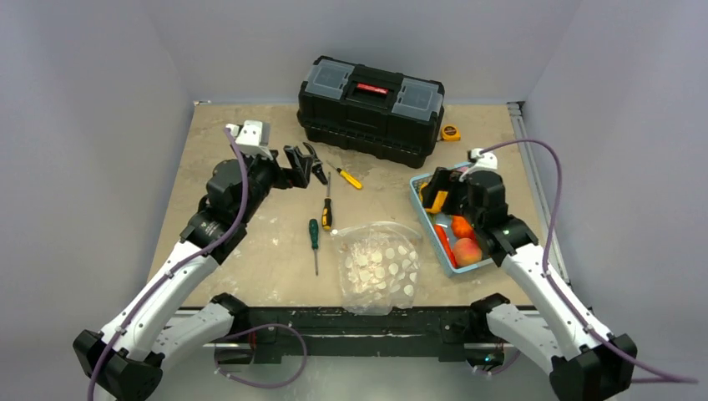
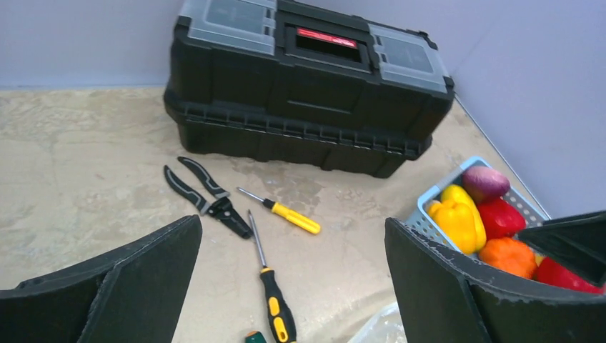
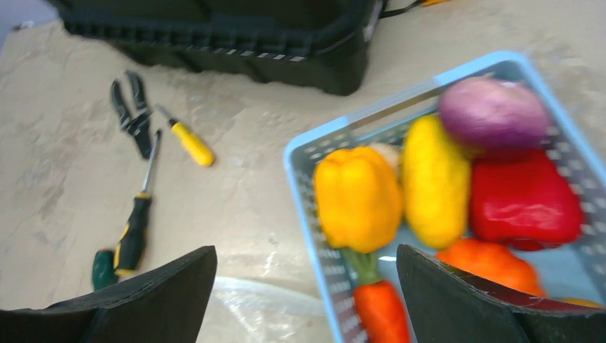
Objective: Place the food in the zip-top bag and seal the zipper
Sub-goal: Pick up the zipper food storage bag at the center of the board.
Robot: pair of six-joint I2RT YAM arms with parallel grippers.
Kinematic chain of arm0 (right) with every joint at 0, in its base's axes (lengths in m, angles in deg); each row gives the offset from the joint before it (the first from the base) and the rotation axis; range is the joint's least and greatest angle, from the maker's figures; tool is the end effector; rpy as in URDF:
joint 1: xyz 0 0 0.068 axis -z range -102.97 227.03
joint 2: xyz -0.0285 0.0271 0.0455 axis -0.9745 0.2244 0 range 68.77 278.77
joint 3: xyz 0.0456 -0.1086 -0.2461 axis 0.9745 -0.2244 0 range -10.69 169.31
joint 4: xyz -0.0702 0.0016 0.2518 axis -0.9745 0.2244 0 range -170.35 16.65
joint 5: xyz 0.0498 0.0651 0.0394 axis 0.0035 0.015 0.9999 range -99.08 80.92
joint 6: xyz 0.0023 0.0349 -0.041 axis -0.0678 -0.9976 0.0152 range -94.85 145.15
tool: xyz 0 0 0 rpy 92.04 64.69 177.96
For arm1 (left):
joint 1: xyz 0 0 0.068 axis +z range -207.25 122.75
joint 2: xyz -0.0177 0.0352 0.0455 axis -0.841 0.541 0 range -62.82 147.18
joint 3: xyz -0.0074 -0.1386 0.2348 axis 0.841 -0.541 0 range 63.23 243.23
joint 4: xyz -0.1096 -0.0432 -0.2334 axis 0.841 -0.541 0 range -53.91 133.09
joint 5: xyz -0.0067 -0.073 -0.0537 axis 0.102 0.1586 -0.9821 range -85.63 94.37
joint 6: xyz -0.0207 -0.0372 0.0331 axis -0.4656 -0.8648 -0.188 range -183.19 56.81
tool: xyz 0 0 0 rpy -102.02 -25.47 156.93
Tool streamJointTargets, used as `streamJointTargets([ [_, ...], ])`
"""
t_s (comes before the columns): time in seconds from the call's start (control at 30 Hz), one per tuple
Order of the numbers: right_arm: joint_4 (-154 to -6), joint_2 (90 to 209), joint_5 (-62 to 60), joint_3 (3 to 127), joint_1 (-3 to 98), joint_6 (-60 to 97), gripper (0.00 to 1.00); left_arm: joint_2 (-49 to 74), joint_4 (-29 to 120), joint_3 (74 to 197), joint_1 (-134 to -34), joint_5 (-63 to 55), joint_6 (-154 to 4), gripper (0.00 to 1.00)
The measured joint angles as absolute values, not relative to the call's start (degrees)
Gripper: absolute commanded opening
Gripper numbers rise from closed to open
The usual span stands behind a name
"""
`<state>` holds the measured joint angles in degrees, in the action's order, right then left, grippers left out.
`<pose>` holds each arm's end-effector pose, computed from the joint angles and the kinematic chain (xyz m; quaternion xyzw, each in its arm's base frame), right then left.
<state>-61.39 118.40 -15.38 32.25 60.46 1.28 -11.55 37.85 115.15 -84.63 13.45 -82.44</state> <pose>0.1908 0.0526 0.2985 0.0830 0.8415 0.1402 0.5150 0.1873 -0.0906 0.3735 -0.0016 0.7345 -0.2142 0.6439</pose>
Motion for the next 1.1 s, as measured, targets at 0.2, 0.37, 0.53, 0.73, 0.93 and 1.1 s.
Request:
streamJointTargets([
  [0.2, -62.0, 121.3, -18.7, 32.7, 47.7, -1.4, 0.99, -11.2, 37.5, 115.3, -87.0, 13.2, -82.2, 1.00],
  [0.37, -63.4, 122.5, -17.9, 32.4, 41.6, -2.8, 0.99, -10.9, 35.8, 116.5, -86.0, 13.2, -83.7, 1.00],
  [0.53, -68.8, 122.4, -13.7, 27.9, 36.5, -4.7, 0.99, -9.1, 34.7, 116.9, -82.9, 6.3, -84.0, 1.00],
  [0.73, -71.6, 126.0, -12.6, 25.2, 31.8, -6.8, 0.99, 0.3, 31.0, 122.3, -82.7, -5.8, -83.6, 1.00],
  [0.93, -70.0, 133.1, -19.2, 25.1, 30.3, -9.8, 0.99, 9.1, 26.3, 127.5, -82.8, -14.7, -83.6, 1.00],
  [1.1, -64.0, 137.5, -27.7, 25.3, 30.3, -15.3, 0.99, 15.1, 21.7, 131.3, -83.7, -19.3, -83.6, 1.00],
])
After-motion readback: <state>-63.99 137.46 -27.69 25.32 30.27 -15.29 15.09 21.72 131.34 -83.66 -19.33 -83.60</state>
